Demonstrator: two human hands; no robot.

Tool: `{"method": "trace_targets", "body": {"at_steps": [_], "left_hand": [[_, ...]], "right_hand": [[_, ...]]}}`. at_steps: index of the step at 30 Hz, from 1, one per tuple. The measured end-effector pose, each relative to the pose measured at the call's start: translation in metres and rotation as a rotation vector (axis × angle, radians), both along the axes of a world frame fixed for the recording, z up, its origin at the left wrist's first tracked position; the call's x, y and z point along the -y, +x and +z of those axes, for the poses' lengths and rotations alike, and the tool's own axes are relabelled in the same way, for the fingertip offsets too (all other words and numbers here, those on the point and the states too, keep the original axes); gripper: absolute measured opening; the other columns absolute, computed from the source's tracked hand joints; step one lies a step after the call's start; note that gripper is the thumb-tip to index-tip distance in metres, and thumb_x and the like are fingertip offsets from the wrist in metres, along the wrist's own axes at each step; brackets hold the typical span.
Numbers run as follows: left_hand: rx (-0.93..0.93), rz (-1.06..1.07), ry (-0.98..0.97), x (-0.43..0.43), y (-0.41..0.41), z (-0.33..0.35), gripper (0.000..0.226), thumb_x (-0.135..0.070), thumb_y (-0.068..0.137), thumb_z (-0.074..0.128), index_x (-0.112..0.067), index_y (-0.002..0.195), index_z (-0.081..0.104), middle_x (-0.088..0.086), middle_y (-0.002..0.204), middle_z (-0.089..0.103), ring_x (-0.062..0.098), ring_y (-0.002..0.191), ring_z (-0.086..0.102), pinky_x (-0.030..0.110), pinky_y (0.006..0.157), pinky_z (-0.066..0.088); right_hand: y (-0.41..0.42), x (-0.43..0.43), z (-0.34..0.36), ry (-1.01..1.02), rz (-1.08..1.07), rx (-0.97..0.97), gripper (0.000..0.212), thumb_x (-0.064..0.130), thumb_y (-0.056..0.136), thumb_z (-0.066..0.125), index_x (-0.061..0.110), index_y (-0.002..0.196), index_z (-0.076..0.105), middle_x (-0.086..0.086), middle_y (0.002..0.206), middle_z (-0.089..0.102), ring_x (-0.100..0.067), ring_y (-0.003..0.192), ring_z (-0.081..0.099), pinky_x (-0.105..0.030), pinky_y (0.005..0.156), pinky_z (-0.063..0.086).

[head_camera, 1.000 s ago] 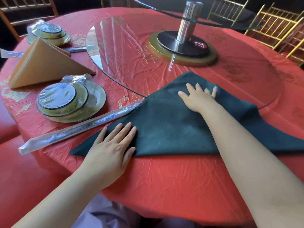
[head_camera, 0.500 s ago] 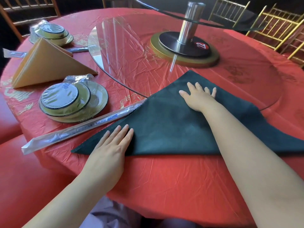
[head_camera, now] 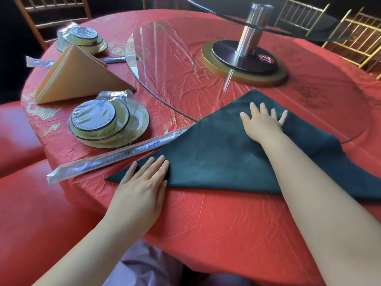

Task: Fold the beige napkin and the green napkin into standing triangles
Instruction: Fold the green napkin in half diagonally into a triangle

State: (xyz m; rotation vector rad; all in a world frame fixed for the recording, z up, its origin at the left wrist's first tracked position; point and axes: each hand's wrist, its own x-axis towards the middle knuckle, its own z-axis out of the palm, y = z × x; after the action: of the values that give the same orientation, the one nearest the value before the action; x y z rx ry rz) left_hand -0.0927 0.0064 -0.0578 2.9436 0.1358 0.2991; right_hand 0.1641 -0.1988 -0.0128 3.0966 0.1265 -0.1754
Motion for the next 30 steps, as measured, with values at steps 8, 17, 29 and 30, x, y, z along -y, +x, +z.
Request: {"method": "trace_targets", "body": {"at_steps": [8,17,29,30], "left_hand": [[-0.016,0.009,-0.039,0.000,0.003,-0.001,0.051,-0.033,0.087,0.030,-0.015,0.128,0.054,0.004,0.136,0.052,0.023,0.126,0.047,0.036,0.108,0.023],[-0.071,0.061,-0.105,0.003,0.003,0.000,0.079,-0.049,0.075,-0.006,-0.022,0.149,0.004,-0.009,0.155,0.001,0.000,0.135,-0.010,0.022,0.110,-0.011],[-0.207,0.082,-0.032,0.003,0.006,0.006,0.068,-0.044,0.082,-0.004,-0.025,0.146,-0.012,-0.011,0.154,-0.015,-0.003,0.130,-0.020,0.027,0.114,-0.007],[-0.225,0.081,-0.031,0.003,0.006,0.008,0.062,-0.041,0.088,-0.001,-0.024,0.146,-0.013,-0.011,0.154,-0.015,-0.002,0.133,-0.019,0.028,0.114,-0.007]], "right_hand": [[-0.065,-0.035,0.028,0.394,0.267,0.225,0.052,0.035,0.097,0.036,0.023,0.146,0.026,-0.001,0.157,0.016,-0.019,0.144,0.010,-0.052,0.111,-0.011],[-0.187,-0.077,-0.026,0.263,0.672,-0.123,0.057,0.037,0.100,0.025,0.028,0.148,-0.005,0.000,0.158,-0.010,-0.014,0.145,-0.006,-0.042,0.115,-0.007],[-0.176,-0.038,-0.027,0.163,0.580,-0.112,0.057,0.045,0.099,0.020,0.032,0.148,-0.006,-0.001,0.157,-0.015,-0.014,0.144,-0.011,-0.041,0.115,-0.009],[-0.174,-0.027,-0.025,0.155,0.554,-0.125,0.056,0.045,0.099,0.018,0.033,0.147,-0.007,0.000,0.157,-0.016,-0.014,0.144,-0.012,-0.041,0.115,-0.010]]}}
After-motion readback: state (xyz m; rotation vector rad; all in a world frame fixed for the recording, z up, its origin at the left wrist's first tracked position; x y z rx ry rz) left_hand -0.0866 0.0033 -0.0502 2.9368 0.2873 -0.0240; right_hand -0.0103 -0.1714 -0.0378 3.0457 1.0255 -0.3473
